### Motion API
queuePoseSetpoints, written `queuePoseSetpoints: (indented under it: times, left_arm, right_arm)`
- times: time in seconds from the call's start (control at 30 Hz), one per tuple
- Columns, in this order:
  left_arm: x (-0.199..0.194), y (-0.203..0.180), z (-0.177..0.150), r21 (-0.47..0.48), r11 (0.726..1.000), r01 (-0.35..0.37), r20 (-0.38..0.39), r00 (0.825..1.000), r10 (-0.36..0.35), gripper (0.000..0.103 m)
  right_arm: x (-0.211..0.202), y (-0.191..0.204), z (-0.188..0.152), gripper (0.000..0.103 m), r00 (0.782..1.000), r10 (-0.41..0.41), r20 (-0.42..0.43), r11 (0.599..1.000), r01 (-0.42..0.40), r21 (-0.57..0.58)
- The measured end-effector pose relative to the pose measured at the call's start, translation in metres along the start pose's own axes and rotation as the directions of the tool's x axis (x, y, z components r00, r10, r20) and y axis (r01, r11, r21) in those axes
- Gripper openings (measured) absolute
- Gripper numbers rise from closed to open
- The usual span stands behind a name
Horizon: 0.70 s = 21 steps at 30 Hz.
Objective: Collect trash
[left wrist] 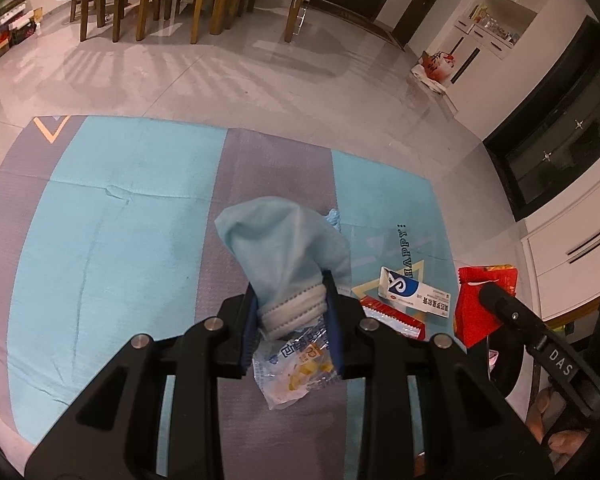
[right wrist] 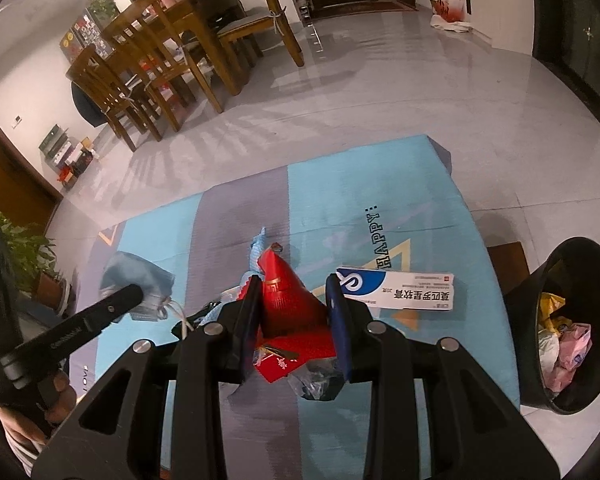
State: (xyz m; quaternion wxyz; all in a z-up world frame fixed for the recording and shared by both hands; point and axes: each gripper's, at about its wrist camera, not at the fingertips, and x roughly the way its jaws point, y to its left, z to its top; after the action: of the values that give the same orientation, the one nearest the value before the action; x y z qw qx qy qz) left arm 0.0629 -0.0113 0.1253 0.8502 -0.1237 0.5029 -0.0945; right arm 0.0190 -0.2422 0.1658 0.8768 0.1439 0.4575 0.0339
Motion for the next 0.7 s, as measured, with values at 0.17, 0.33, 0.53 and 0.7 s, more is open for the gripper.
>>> queuePoseSetpoints:
  times: [0.17,0.33,0.53,0.7]
  left_arm:
    - [-0.004,0.007,0.001,-0.013,1.000,0.006,0.004,1.000,-0.006,0.030]
    - [-0.008,0.008,0.001,-0.003,1.000,-0.005,0.020,1.000,0.005,0.030]
    - [-0.009,0.005,0.000,0.007,1.000,0.001,0.025,1.000,-0.002,0.030]
    - [-0.010,0.005,0.001,0.017,1.000,0.000,0.022,1.000,0.000,0.030]
  right_arm:
    - [0.002,-0.003,0.001,0.033,1.000,-0.007,-0.006,1.000,0.007,0.012]
    - [0.003,0.003,-0.001,0.033,1.000,0.006,-0.016,1.000,-0.006,-0.017]
    - [0.006,0.007,0.000,0.033,1.000,-0.008,-0.013,0.999,0.008,-0.035]
    - [0.005,0.005,-0.001,0.033,1.000,-0.005,-0.009,1.000,0.005,-0.026]
